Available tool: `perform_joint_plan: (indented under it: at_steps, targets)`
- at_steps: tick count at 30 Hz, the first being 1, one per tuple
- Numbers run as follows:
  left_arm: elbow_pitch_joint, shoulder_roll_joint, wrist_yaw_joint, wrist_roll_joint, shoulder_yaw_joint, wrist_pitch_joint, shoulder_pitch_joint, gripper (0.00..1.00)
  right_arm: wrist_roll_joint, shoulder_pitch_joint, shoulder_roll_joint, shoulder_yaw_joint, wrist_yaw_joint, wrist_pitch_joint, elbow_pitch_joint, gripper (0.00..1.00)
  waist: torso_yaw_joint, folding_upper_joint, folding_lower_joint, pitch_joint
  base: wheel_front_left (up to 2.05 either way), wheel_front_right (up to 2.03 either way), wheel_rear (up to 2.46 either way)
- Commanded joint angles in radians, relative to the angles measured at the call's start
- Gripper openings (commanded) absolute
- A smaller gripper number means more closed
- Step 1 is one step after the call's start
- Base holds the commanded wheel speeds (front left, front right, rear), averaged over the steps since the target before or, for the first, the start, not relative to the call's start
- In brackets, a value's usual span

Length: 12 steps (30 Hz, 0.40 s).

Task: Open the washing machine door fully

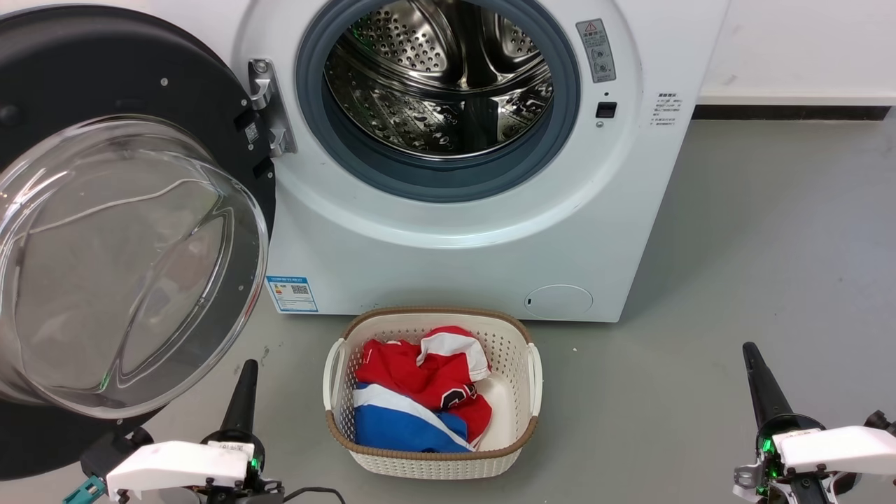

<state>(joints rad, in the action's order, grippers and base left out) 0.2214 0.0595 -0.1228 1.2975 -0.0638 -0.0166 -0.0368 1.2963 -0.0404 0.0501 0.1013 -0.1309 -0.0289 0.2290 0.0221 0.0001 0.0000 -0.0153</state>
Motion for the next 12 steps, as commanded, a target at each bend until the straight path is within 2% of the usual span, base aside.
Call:
perform_joint_plan:
  at_steps: [1,12]
  targets:
    - [-0.003,0.005,-0.004,0.020,-0.003,-0.005,-0.023,0.00,0.021,-0.020,0.000,0.003,0.000,-0.009,-0.003,0.00,-0.001,-0.0001,0.0000,0.000,0.00,0.00,0.00]
    - [0.005,0.004,-0.006,0.112,-0.014,-0.031,-0.041,0.00,0.109,-0.036,0.000,0.006,0.000,-0.032,0.003,0.00,-0.006,-0.0001,0.0000,0.005,0.00,0.00,0.00]
